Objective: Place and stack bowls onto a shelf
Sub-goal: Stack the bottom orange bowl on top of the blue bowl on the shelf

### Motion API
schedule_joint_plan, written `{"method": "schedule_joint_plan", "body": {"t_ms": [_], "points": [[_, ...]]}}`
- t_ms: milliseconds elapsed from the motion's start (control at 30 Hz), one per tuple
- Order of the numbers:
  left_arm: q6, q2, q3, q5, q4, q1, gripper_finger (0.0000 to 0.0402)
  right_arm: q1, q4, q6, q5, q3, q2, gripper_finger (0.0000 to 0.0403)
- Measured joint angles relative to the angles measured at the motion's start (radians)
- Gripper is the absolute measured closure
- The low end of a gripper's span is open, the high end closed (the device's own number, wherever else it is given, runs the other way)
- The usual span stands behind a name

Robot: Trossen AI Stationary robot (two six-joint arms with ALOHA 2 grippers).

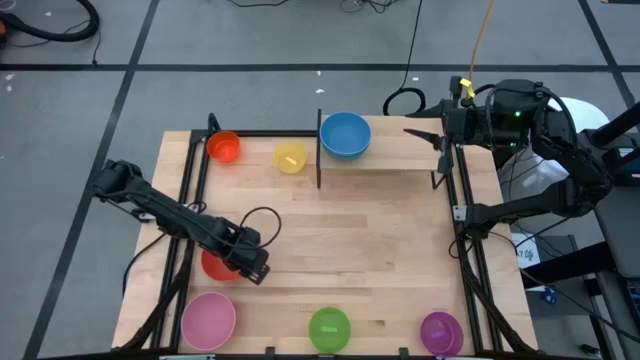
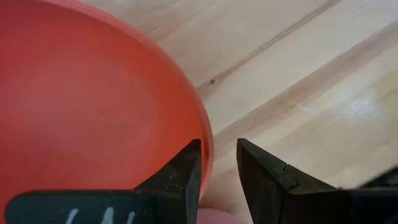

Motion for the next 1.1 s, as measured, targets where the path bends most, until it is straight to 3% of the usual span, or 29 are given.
{"method": "schedule_joint_plan", "body": {"t_ms": [433,667,800,900,1100], "points": [[0.031,0.096,0.000,-0.003,0.019,-0.017,0.0296,0.000,0.000,0.000,0.000,0.000,0.000,0.0284],[-0.007,0.098,0.004,0.008,0.007,-0.002,0.0386,0.000,0.000,0.000,0.000,0.000,0.000,0.0284],[0.012,0.100,0.020,0.009,-0.012,0.009,0.0391,0.000,0.000,0.000,0.000,0.000,0.000,0.0284],[0.059,0.101,0.083,0.018,-0.048,0.021,0.0394,0.000,0.000,0.000,0.000,0.000,0.000,0.0284],[0.182,0.102,0.306,-0.026,-0.338,0.059,0.0396,-0.001,0.000,0.000,0.000,0.000,-0.003,0.0284]]}}
